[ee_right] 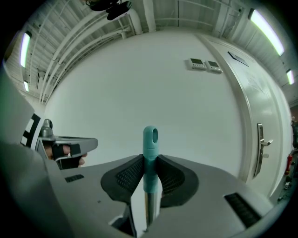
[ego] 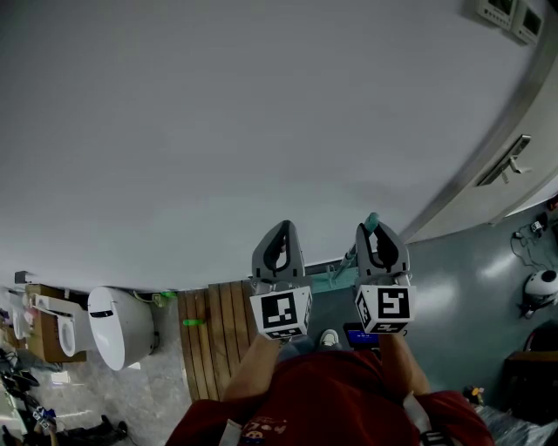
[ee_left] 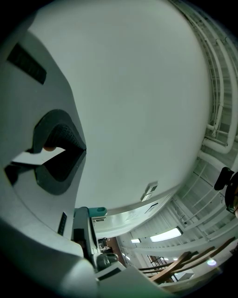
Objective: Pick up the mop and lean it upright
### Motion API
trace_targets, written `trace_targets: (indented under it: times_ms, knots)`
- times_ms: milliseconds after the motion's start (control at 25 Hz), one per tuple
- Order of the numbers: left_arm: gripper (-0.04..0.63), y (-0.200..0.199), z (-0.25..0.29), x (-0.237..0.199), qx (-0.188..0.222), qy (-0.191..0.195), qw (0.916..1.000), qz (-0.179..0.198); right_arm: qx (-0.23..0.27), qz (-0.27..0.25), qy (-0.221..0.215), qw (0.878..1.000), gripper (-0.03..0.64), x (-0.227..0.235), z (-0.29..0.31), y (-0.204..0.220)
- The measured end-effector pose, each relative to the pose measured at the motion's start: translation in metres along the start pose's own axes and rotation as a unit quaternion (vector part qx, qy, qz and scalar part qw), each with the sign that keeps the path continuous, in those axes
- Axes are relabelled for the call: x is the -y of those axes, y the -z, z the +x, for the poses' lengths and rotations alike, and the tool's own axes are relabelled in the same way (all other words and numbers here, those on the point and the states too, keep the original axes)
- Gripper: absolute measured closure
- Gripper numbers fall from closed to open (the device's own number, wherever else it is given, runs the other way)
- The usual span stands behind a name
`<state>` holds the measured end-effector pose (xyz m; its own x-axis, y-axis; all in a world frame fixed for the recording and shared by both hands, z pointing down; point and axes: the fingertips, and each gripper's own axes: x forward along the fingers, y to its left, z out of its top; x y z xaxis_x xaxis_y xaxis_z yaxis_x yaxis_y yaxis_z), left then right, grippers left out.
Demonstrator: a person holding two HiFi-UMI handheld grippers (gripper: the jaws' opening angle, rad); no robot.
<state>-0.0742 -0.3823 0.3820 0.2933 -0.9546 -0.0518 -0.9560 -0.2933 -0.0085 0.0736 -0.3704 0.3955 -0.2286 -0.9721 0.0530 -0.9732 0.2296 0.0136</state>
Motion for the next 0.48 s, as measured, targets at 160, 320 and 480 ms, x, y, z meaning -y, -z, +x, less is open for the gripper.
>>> trace_targets:
  times_ms: [160,320,480]
  knots:
    - [0.581,-0.004,-0.003,-0.002,0.006,-0.004,1.0,-0.004,0.016,-0.006,-0.005,1.0,0.514,-0.004,-0.004,-0.023]
    - [0.581,-0.009,-0.004,-0.004,0.019,-0.015,0.9997,0.01,0.02,-0.008,-0.004,1.0,0.514,-0.004,-0.004,-0.032]
    - [0.581,-0.014,-0.003,-0.001,0.03,-0.018,0.9993,0.012,0.019,-0.008,0.0,1.0,0.514,0.0,-0.002,-0.031]
